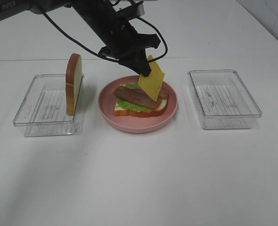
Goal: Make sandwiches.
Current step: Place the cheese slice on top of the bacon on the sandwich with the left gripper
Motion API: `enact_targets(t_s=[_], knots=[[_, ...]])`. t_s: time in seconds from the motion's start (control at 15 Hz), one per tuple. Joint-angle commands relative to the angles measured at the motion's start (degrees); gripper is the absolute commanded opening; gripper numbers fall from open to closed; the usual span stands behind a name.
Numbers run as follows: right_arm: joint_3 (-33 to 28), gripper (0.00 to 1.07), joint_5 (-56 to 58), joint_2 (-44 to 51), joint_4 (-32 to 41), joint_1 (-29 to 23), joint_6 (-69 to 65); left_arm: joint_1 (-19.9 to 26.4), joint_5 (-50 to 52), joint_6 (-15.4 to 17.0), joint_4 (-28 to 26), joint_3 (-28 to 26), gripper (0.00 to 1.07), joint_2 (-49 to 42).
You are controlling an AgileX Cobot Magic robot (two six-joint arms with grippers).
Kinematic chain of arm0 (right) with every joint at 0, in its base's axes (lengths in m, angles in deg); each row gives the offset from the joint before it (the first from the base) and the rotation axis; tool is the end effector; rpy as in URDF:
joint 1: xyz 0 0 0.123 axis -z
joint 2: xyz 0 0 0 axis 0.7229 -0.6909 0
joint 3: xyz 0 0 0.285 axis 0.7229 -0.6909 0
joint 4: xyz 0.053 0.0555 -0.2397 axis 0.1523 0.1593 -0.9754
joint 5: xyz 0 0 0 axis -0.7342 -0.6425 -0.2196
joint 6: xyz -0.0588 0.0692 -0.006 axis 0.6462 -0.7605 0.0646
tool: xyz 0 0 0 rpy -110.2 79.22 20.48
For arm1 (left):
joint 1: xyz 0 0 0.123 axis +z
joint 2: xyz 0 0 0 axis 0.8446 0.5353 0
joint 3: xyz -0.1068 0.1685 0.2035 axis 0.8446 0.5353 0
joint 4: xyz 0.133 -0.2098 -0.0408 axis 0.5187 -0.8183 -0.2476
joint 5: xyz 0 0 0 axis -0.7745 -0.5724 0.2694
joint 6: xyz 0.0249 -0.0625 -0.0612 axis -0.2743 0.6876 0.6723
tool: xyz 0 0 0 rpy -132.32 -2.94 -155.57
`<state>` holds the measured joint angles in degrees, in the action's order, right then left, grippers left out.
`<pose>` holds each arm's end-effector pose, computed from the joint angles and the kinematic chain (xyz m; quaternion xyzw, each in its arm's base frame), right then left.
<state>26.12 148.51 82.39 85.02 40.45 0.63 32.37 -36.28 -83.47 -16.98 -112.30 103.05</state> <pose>-0.0026 -0.0002 0.2610 -0.0297 0.8749 0.0329 0.4823 0.4565 -0.2655 0.1986 0.2239 0.9210 -0.2936 0.1245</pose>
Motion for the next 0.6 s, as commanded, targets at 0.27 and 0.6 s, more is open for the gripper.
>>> enact_targets(t_s=[0.27, 0.6], knots=[[-0.23, 0.96, -0.40, 1.83, 0.00, -0.11, 0.40, 0.11, 1.38, 1.20, 0.74, -0.17, 0.00, 2.01], [-0.23, 0.96, -0.40, 1.83, 0.00, -0.11, 0.40, 1.49, 1.26, 4.07, 4.35, -0.17, 0.00, 2.01]])
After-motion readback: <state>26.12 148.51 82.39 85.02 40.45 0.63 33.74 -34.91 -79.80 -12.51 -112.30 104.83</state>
